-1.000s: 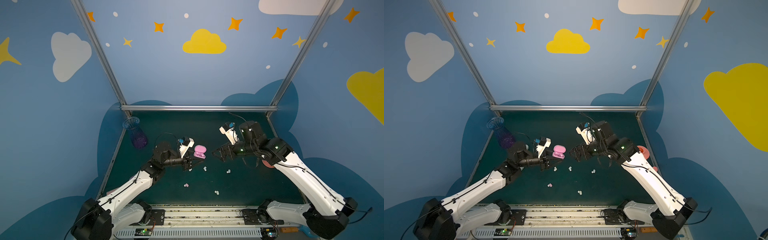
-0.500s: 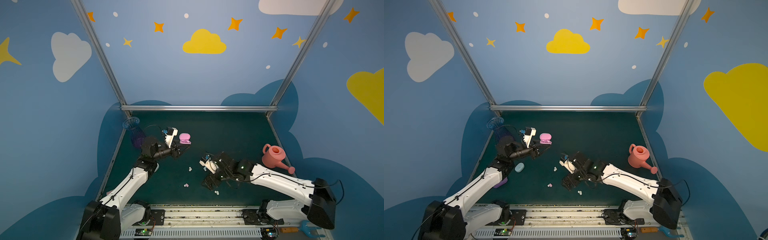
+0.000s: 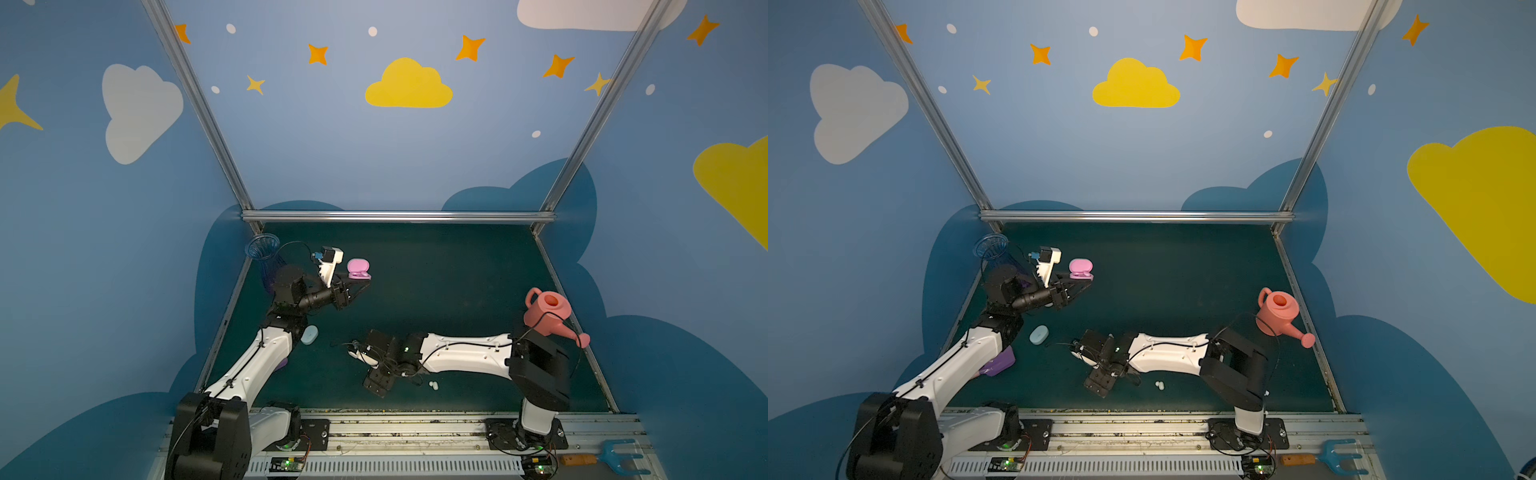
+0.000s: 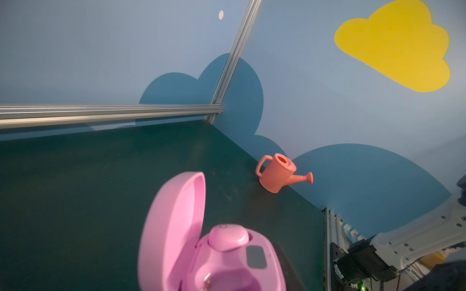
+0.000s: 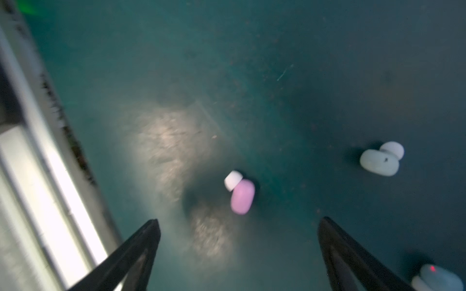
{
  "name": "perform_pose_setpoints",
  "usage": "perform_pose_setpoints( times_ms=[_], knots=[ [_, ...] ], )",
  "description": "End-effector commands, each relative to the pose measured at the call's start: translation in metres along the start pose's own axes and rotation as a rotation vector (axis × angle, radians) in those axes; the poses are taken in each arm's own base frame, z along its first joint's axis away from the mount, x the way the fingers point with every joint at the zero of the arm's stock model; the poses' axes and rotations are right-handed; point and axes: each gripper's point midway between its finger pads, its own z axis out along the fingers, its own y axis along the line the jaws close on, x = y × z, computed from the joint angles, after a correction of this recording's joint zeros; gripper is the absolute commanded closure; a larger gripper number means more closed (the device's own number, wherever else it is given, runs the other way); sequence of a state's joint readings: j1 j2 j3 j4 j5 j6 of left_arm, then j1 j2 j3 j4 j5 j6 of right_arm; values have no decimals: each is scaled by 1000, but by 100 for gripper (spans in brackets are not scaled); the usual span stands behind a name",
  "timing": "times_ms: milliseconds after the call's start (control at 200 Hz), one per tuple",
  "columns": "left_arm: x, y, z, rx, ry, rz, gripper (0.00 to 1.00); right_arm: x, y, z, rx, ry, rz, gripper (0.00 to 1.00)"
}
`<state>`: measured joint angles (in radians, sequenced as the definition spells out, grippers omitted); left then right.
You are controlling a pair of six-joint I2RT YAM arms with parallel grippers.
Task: Insert wireless bluetooth earbuds into charging case
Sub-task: Rotate the wireless bluetooth earbud at the bottom-center of the table.
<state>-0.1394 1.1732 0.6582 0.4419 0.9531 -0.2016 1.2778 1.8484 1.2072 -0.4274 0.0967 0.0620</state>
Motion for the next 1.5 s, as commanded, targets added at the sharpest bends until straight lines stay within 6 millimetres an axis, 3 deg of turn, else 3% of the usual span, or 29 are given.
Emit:
perform_pose_setpoints(
  times_ms=[0,300,581,1492],
  knots=[
    [-19,-9,-3,34,-44,45,96,1,-19,5,106,29,-1,5],
    [-22,-8,-5,31,-59,47,96,13,-32,19,131,92,7,15],
    [-23,-6,-3,38,-63,32,96,23,-49,23,161,121,32,15],
    [-23,-6,-2,49,-64,15,96,21,-81,27,216,134,72,14]
  ],
)
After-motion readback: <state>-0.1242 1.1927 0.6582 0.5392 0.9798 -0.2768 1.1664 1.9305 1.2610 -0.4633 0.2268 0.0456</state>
